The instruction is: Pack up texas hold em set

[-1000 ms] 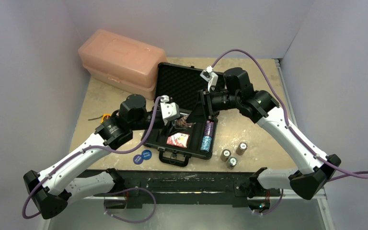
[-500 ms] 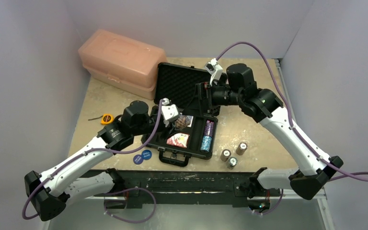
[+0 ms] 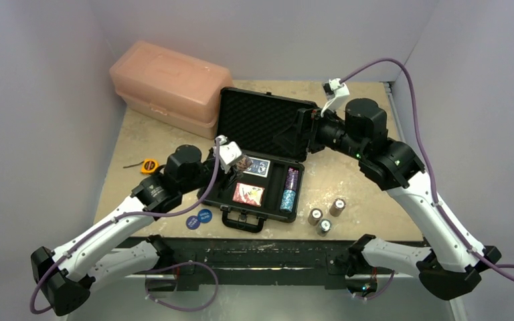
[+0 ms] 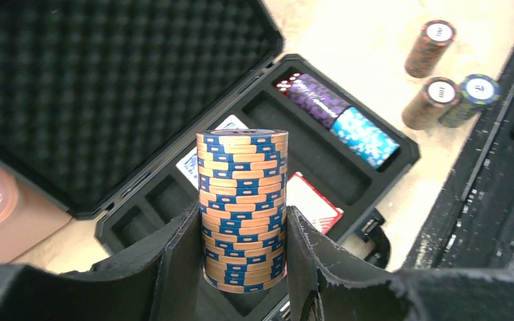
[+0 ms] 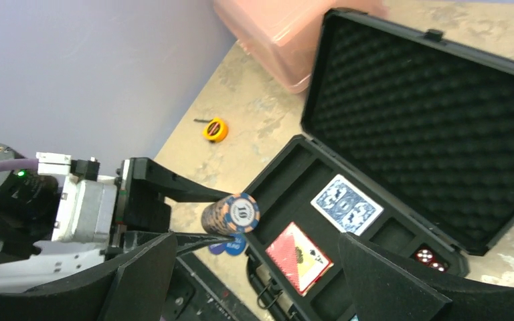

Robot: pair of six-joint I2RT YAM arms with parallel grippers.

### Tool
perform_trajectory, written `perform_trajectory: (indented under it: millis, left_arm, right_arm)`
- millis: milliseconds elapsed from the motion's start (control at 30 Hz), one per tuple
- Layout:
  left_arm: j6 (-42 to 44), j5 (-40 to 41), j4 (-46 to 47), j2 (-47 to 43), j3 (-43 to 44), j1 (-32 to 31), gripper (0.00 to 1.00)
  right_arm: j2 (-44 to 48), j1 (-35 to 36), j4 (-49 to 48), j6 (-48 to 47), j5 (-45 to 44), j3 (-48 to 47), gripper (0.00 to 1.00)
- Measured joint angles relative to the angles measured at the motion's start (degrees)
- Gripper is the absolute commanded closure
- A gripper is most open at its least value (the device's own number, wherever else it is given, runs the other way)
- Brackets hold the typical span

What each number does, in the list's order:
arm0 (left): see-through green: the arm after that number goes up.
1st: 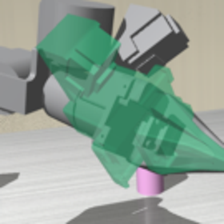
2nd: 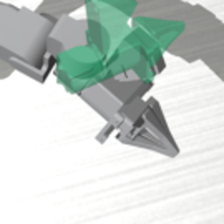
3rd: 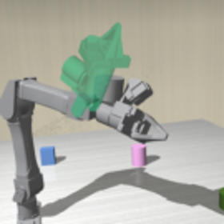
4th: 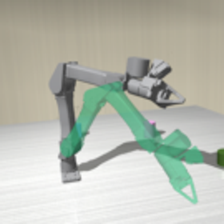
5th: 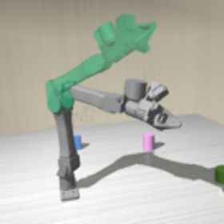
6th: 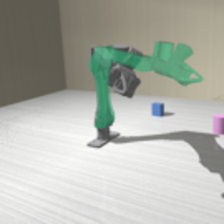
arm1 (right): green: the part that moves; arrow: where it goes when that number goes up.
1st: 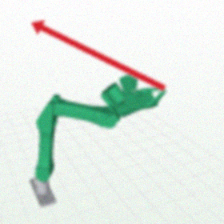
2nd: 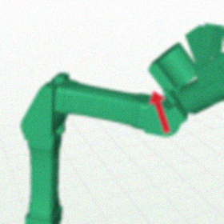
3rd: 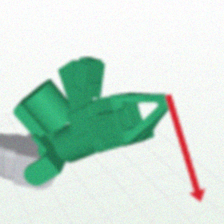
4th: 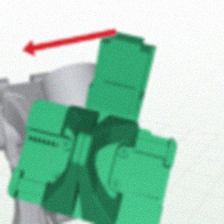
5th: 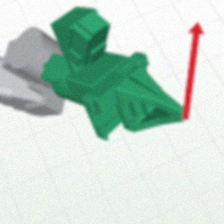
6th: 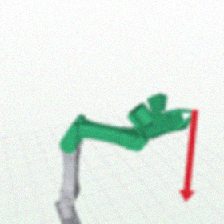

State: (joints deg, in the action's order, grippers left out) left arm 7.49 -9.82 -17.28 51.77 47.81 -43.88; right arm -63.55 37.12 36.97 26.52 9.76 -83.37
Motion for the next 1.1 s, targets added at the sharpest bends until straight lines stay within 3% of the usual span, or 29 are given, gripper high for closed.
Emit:
perform_trajectory:
  millis: [600, 1100]
  left_arm:
    - [-1.0, 7.0, 0.5, 8.3, -0.1, 9.9, 1.0]
    - [-0.9, 16.7, 1.8, 21.0, 2.1, 12.5, 1.0]
  right_arm:
    - [3.8, 0.0, -1.7, -1.7, -9.5, 7.9, 0.05]
    - [7.7, 0.0, -1.5, -1.6, -10.8, 11.3, 0.04]
